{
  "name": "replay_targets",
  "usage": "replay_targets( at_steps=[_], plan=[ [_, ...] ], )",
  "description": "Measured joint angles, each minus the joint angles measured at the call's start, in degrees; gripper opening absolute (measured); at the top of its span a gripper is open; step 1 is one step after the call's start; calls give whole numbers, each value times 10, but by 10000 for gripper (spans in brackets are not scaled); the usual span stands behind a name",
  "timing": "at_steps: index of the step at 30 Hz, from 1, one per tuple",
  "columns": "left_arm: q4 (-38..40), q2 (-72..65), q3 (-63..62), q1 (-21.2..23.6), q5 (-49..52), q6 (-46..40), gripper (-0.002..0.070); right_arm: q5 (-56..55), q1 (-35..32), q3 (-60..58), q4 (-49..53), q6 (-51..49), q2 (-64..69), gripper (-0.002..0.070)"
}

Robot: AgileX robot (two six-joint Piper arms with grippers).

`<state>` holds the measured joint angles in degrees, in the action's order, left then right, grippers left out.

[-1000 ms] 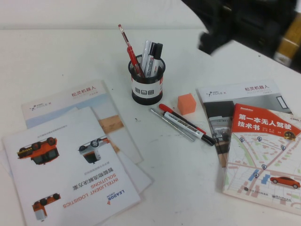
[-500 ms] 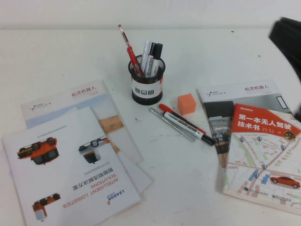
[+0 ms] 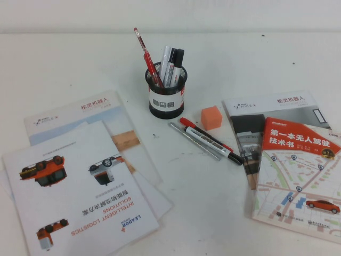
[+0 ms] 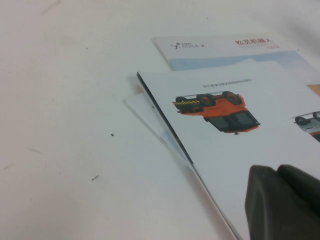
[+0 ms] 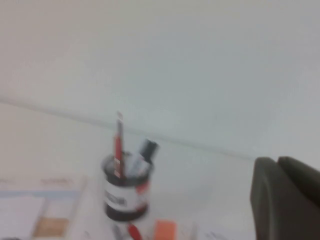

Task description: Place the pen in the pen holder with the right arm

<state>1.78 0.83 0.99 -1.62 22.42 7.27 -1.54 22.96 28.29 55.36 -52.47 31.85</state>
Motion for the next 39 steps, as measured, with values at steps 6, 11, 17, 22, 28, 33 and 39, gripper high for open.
replay_targets(
  at_steps=[6, 11, 17, 22, 28, 33, 39],
  plan=[
    [0, 0, 0, 0, 0, 0, -3, 130, -1, -25, -7, -2, -19, -19],
    [0, 0, 0, 0, 0, 0, -3, 157, -43, -72, -11, -2, -91, -19],
    [0, 0, 0, 0, 0, 0, -2, 107, -135, -160, -15, -6, -206, -19],
    [0, 0, 0, 0, 0, 0, -2, 44, -174, -220, -27, -30, -253, -19],
    [0, 0, 0, 0, 0, 0, -3, 23, -177, -238, -30, -33, -257, -19],
    [0, 0, 0, 0, 0, 0, -3, 31, -177, -266, -190, 89, -269, -19],
    [0, 0, 0, 0, 0, 0, -2, 79, -178, -285, -571, 508, -317, -19]
  ],
)
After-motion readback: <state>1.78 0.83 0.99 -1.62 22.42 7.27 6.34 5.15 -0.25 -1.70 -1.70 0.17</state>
